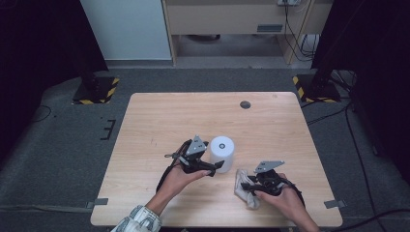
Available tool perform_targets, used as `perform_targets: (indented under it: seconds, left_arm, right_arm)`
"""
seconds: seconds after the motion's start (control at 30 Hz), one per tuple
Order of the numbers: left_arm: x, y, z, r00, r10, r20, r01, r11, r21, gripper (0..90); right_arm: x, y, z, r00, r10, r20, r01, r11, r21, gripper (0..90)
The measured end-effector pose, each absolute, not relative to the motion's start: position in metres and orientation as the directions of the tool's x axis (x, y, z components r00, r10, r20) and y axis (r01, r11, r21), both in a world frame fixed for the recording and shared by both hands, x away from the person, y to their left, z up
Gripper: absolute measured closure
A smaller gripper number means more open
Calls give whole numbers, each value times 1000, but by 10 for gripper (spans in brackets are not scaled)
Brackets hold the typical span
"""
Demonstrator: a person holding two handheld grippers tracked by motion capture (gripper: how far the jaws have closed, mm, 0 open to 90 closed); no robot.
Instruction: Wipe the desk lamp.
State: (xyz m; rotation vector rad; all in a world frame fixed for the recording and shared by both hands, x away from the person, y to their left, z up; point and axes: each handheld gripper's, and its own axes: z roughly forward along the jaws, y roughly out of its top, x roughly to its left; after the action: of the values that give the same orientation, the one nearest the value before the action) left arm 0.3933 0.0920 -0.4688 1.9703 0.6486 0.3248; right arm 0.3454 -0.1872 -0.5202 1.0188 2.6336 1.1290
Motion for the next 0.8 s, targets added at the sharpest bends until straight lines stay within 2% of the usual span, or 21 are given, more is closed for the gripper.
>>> perform_targets:
  seconds: [0.2, 0.47, 0.57, 0.8]
  left_arm:
    - [401, 83, -471, 815, 575, -67, 323, -356, 877, 43]
    - [410, 73, -474, 819, 569, -67, 321, -359, 876, 43]
    - [411, 72, -474, 817, 573, -64, 319, -357, 878, 64]
    - [411, 72, -471, 822, 567, -45, 316, -389, 865, 77]
  right_arm:
    - [344, -185, -519, -790, 596, 145, 517, 521, 679, 722]
    - [344, -185, -518, -792, 594, 139, 511, 522, 682, 720]
    - [343, -186, -519, -789, 600, 134, 511, 518, 686, 667]
    - [340, -187, -514, -769, 626, 132, 511, 476, 716, 363]
